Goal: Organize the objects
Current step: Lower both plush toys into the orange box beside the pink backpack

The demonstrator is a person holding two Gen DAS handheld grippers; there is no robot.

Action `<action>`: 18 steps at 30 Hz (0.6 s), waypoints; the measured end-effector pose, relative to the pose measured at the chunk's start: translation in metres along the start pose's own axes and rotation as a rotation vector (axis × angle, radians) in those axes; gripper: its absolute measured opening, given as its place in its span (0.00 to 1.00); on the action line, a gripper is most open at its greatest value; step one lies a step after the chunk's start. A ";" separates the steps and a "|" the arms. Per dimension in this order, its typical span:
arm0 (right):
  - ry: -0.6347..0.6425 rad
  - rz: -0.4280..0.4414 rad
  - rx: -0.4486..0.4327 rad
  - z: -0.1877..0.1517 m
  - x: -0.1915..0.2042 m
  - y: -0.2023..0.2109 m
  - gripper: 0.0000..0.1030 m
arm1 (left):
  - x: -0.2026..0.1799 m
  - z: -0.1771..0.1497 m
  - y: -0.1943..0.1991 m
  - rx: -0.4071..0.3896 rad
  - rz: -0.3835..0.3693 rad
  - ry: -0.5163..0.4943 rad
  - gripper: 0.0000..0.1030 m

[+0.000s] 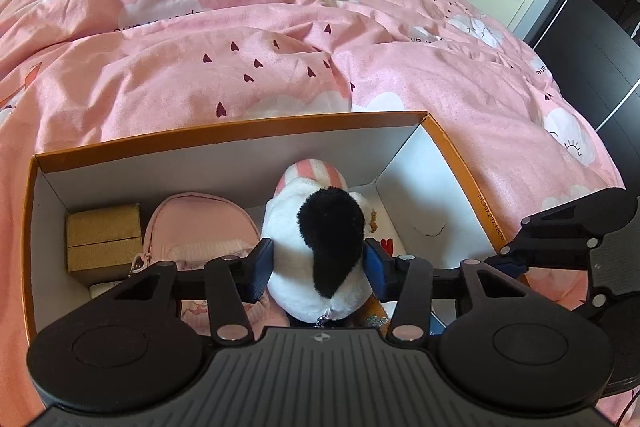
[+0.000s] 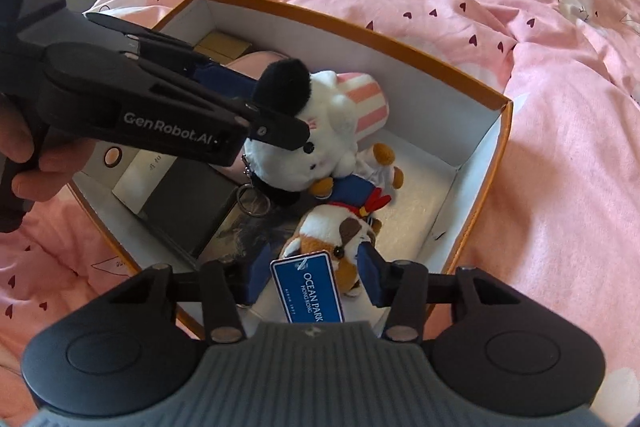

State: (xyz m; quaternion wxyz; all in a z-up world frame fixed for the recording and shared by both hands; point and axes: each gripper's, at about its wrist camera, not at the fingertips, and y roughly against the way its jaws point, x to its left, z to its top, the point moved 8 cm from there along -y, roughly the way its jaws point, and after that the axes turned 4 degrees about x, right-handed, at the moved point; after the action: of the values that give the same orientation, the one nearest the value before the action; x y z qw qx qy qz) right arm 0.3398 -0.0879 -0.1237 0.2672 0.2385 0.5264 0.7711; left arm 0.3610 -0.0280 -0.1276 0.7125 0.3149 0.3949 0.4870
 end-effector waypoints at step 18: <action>-0.132 -0.205 -0.097 0.026 -0.028 -0.029 0.07 | -0.003 -0.007 -0.006 0.003 0.051 0.022 0.50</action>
State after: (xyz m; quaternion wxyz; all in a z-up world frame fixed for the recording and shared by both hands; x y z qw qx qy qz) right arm 0.3824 -0.0800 -0.1445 0.3900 0.2206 0.4915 0.7468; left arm 0.3571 -0.0323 -0.1351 0.6949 0.3208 0.3952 0.5079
